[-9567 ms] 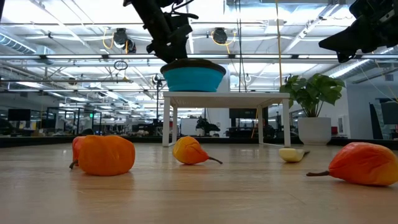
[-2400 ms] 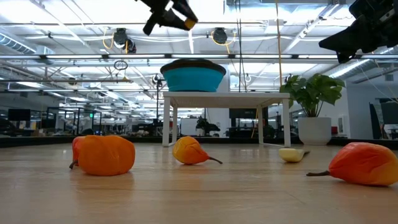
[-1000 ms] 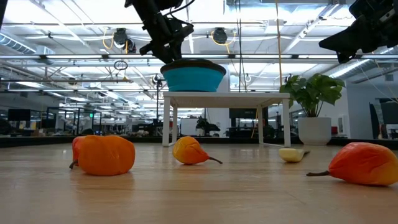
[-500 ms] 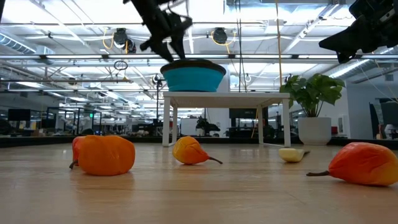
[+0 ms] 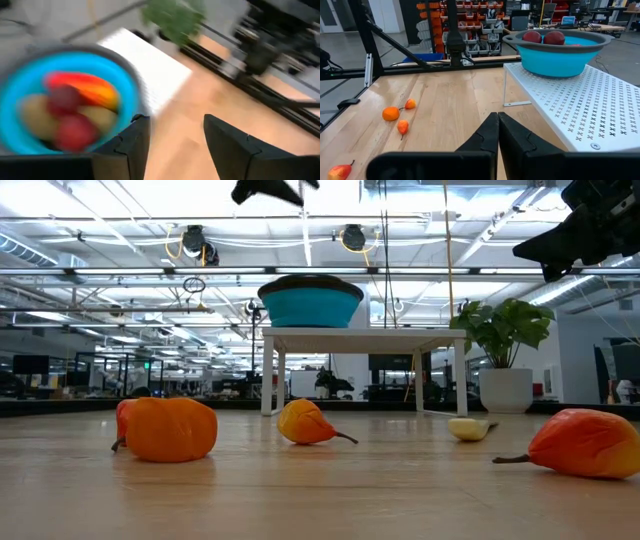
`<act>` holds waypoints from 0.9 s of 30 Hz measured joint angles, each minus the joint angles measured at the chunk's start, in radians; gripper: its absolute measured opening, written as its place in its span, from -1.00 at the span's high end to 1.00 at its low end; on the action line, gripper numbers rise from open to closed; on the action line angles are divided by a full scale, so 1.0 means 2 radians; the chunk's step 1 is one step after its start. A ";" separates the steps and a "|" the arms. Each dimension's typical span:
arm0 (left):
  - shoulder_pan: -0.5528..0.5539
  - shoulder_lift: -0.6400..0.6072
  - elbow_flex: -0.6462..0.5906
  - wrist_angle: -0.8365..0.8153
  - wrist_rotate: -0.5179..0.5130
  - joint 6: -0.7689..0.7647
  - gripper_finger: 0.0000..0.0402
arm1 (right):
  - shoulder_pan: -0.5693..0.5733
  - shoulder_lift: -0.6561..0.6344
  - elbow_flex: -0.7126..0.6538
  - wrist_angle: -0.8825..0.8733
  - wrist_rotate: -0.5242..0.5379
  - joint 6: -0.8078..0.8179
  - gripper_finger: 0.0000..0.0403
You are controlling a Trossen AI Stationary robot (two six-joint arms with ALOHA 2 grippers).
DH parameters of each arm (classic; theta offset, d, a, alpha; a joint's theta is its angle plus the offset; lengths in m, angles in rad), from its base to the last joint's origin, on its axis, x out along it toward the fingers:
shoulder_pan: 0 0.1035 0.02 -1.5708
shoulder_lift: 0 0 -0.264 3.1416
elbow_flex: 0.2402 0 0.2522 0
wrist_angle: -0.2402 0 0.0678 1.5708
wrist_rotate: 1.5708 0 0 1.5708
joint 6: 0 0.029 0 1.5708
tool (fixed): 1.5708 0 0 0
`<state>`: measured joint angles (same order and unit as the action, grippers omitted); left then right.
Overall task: Pick & Place Fruit
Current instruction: Put the orange peach into the blue strainer bowl on the shelf
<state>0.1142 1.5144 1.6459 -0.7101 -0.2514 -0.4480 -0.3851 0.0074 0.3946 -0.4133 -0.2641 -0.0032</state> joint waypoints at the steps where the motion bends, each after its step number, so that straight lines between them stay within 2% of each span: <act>1: -0.016 0.001 0.000 -0.001 0.000 -0.013 0.11 | 0.000 0.000 0.000 0.000 0.000 0.000 0.98; 10: -0.139 0.024 0.000 0.000 -0.021 -0.180 0.32 | 0.000 0.000 0.000 0.000 0.000 0.000 0.98; 20: -0.221 0.084 0.000 -0.011 -0.027 -0.367 0.53 | 0.000 0.000 0.000 0.000 0.000 0.000 0.98; 27: -0.253 0.130 -0.001 -0.058 0.025 -0.485 0.63 | 0.000 0.000 0.000 -0.001 0.000 0.000 0.98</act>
<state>-0.3926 1.7745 1.6444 -0.8268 -0.2006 -1.4182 -0.3851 0.0074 0.3946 -0.4156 -0.2646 -0.0032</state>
